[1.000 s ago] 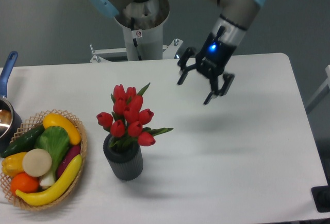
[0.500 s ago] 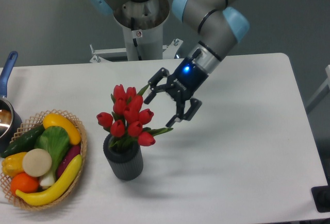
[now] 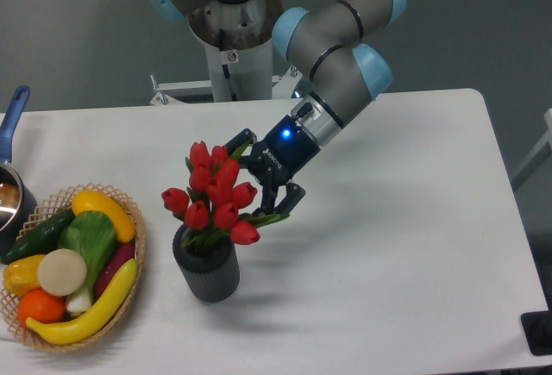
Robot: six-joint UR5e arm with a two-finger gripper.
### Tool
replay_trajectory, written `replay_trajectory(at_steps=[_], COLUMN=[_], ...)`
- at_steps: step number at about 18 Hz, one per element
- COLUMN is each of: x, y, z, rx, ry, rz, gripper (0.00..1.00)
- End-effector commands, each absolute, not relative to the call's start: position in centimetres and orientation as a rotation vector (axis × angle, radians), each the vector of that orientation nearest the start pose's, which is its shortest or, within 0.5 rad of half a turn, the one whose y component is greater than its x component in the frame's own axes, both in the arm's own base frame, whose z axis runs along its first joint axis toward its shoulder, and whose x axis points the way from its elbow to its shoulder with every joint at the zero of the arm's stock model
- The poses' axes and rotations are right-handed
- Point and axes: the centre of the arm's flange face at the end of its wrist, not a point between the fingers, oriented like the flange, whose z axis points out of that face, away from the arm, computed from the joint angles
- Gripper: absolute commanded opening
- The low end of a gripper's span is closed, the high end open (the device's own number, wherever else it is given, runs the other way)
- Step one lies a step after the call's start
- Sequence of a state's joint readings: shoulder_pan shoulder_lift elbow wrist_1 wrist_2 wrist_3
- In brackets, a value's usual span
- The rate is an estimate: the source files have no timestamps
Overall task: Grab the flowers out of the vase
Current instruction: 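Close the gripper around the tulip stems just above the vase rim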
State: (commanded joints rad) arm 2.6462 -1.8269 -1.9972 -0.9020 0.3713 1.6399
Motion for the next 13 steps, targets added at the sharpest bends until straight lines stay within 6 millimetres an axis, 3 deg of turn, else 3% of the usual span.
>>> replay_trajectory(at_steps=[7,13], x=[-34.0,-34.4], y=[45.4,46.0], z=[29.6,28.4], rx=[-1.873,-1.879], ry=[0.486,0.475], rz=[-0.35,-0.373], gripper=[1.0,1.0])
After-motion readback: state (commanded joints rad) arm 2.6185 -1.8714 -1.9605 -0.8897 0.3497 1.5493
